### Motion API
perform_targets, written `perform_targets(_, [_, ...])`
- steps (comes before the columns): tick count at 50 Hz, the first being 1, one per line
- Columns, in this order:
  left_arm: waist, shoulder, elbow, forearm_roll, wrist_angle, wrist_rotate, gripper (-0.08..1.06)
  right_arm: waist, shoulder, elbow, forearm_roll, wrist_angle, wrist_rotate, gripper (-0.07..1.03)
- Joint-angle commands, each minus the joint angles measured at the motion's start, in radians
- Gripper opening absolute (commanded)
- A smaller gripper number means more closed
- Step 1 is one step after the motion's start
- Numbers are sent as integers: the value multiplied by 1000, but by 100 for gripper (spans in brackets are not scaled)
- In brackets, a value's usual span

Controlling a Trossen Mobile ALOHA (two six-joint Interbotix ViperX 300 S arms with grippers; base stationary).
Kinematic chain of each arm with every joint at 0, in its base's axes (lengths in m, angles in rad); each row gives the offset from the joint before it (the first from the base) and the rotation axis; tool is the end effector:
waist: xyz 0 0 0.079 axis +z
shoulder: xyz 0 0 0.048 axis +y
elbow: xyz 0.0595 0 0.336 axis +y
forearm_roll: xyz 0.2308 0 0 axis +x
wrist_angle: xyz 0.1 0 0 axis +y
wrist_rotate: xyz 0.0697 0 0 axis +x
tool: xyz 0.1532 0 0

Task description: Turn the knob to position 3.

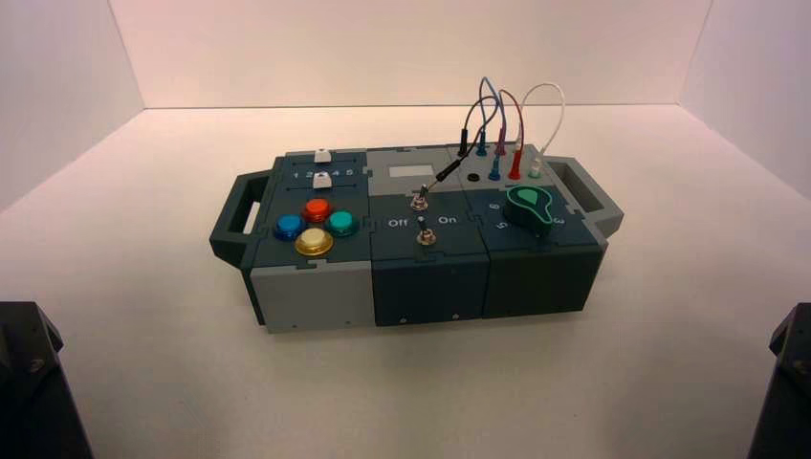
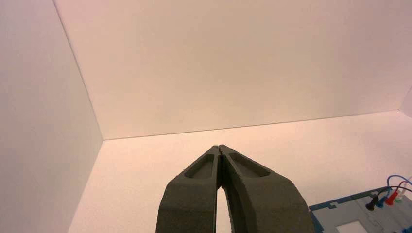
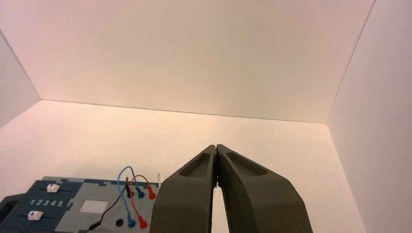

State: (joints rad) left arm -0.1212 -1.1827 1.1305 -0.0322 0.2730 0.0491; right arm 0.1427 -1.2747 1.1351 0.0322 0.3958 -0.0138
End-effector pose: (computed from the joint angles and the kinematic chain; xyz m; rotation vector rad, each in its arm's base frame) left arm 0.2572 -0.0333 0.2777 0.0304 0.2193 -0.1313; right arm 0.2364 0.0368 0.2715 -0.0009 0.2569 0.1522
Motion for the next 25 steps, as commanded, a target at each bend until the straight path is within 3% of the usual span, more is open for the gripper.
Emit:
perform_targets(1, [6, 12, -11, 3, -11, 6, -3, -2, 9, -12, 3, -3, 3, -2])
perform_targets(16, [9, 17, -9, 5, -2, 8, -3, -2, 12, -8, 9, -2, 5, -2])
perform_targets(25, [-12, 71, -32, -9, 95, 6, -3, 0, 29, -12, 15, 26, 5, -2])
